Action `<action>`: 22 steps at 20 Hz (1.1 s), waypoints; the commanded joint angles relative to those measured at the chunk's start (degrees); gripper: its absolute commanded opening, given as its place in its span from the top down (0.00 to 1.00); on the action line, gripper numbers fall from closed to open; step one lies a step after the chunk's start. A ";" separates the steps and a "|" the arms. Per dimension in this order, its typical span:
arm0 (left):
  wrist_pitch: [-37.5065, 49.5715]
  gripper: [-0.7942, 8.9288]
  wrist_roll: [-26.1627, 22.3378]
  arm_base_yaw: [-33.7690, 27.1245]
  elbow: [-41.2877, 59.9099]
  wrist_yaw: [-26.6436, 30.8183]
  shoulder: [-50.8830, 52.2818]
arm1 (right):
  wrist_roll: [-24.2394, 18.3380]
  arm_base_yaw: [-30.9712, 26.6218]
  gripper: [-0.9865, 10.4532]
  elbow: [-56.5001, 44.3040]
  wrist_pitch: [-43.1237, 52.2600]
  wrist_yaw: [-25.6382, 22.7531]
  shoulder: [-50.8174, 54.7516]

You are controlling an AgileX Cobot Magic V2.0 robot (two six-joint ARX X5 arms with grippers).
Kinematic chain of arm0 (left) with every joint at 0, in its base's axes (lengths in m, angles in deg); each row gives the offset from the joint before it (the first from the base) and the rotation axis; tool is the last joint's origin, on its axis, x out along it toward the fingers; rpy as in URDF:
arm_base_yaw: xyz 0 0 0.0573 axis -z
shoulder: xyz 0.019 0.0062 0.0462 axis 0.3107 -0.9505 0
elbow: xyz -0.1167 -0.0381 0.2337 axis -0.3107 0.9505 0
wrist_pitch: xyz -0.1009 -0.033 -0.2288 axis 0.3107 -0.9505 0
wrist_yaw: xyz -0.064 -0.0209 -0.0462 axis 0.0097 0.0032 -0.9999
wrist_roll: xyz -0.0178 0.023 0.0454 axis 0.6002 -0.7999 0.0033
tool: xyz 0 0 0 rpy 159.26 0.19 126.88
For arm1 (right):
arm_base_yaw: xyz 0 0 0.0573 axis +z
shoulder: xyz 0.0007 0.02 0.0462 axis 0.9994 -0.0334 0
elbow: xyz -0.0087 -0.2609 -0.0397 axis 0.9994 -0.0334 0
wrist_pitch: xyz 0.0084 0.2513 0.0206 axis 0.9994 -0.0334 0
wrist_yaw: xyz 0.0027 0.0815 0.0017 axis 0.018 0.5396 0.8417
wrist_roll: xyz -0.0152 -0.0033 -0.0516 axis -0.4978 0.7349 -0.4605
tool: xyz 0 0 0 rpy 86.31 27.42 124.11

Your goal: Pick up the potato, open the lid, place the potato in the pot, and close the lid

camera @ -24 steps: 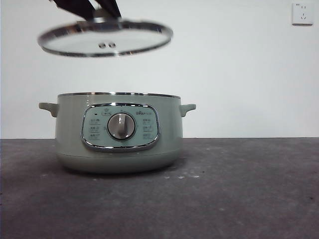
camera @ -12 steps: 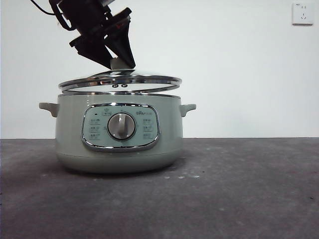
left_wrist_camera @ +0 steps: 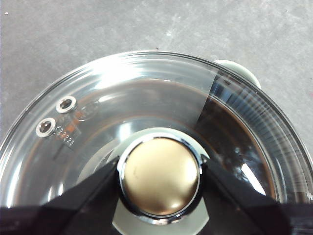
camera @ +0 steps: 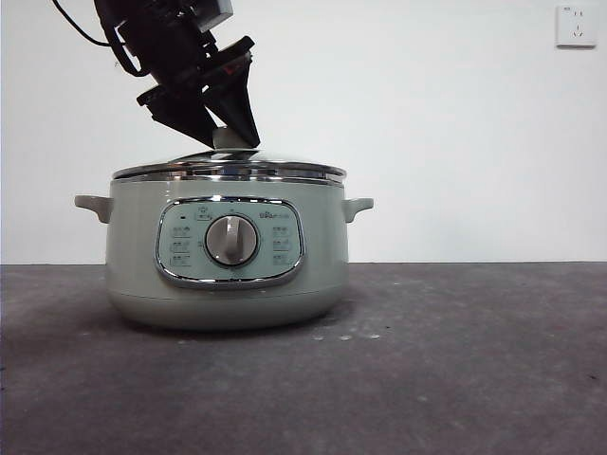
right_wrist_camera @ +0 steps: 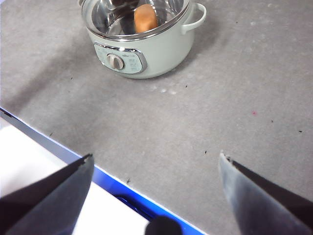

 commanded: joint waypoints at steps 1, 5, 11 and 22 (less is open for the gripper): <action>-0.20 0.93 -0.74 -0.15 -0.72 0.57 -0.48 | 0.46 0.00 0.54 -0.42 -1.51 -0.02 0.20; -2.12 0.93 -1.84 -0.15 -0.72 1.97 -1.81 | 0.46 0.00 0.54 -0.42 -1.51 -0.02 0.20; -3.08 0.92 -1.73 -0.11 -0.72 1.90 -3.52 | 0.46 0.00 0.54 -0.42 -1.51 -0.02 0.20; -3.56 0.52 -1.36 -0.11 -1.16 0.44 -2.23 | 0.44 0.00 0.54 -0.42 -1.51 -0.04 0.17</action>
